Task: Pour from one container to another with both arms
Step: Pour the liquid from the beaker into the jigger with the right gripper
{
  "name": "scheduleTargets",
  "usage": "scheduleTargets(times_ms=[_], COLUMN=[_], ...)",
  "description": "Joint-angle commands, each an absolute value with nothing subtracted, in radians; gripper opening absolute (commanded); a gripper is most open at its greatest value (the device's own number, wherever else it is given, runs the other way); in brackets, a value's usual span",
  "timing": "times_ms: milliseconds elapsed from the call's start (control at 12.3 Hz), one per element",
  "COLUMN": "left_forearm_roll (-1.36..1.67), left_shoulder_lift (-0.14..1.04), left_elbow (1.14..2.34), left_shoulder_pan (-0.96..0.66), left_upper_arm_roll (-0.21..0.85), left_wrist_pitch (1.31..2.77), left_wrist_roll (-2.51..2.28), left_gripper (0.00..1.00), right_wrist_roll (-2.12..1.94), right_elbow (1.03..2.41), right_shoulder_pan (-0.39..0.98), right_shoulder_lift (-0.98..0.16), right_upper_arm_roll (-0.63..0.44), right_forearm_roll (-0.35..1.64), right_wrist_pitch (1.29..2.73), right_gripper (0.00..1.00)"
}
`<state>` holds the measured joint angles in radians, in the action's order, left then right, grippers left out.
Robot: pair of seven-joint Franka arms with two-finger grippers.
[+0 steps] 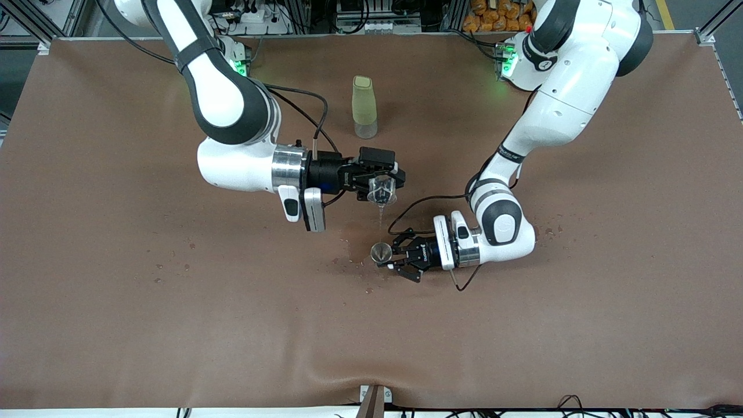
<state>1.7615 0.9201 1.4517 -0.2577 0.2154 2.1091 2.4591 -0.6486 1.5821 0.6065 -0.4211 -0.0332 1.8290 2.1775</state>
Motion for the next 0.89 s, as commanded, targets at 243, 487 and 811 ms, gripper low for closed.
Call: scheduleTargets(times_ms=[243, 487, 811], left_forearm_roll=[1.743, 1.743, 1.743], left_shoulder_lift=[0.885, 0.887, 0.887], left_elbow=[1.489, 1.489, 1.489], left_shoulder_pan=[-0.244, -0.241, -0.233], left_upper_arm_roll=[0.221, 0.221, 0.221], left_wrist_pitch=[2.079, 2.060, 2.057], left_wrist_roll=[2.444, 2.442, 2.442], left_gripper=[0.00, 0.00, 0.00], right_wrist_roll=[-0.623, -0.623, -0.604], right_elbow=[1.532, 1.525, 1.511], right_shoulder_pan=[0.620, 0.609, 0.611], right_shoulder_lift=[-0.428, -0.439, -0.456], right_upper_arm_roll=[-0.046, -0.046, -0.046], right_forearm_roll=[1.855, 1.868, 1.927], right_wrist_pitch=[2.184, 2.184, 2.183], right_gripper=[0.00, 0.00, 0.00])
